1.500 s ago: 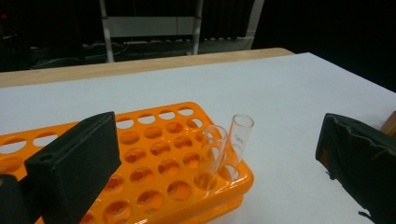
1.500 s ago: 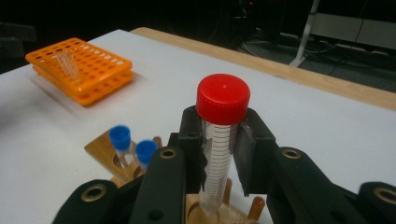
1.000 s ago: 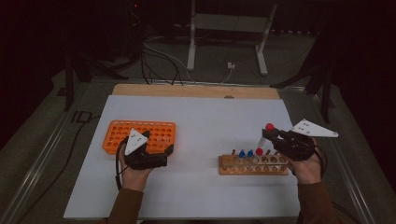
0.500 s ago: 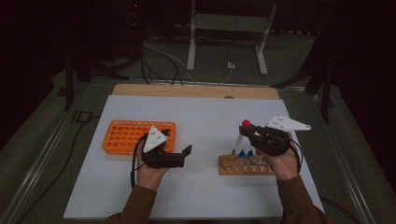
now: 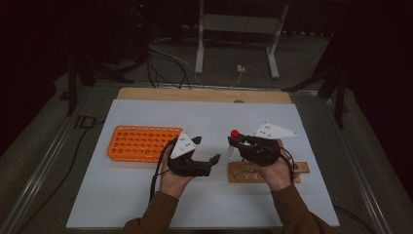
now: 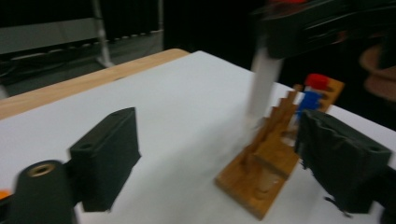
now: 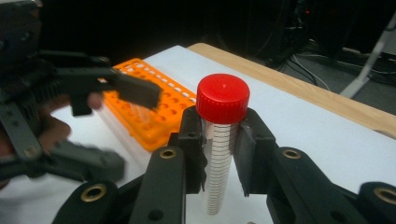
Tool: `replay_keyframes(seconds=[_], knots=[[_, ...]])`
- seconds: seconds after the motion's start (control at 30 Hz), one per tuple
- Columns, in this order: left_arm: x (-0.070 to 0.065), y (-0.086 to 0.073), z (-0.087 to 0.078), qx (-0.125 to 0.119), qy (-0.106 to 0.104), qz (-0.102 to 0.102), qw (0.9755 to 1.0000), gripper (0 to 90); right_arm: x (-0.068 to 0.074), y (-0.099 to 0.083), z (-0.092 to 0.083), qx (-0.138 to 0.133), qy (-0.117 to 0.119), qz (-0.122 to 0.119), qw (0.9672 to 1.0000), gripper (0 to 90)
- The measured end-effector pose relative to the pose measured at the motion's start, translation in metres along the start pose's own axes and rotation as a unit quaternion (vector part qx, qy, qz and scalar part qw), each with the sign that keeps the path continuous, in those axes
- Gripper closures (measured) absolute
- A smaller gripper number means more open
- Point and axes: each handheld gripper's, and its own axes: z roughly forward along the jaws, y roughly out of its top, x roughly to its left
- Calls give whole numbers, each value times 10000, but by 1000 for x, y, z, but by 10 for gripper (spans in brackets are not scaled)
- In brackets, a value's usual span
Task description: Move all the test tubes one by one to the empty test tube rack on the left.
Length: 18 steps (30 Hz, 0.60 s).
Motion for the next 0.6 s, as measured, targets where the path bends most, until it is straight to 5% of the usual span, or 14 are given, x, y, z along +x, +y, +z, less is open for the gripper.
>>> replay_keyframes(seconds=[0.17,0.37,0.6], knots=[[-8,3,9,54,-135,71,9999,268,11,-1,7,-24,164,-14,9999,746],[-8,3,12,32,-356,-36,9994,532,18,-1,11,-14,283,-43,9996,746],[-9,2,11,44,-439,78,9990,739,20,-3,12,2,365,-46,9993,746]])
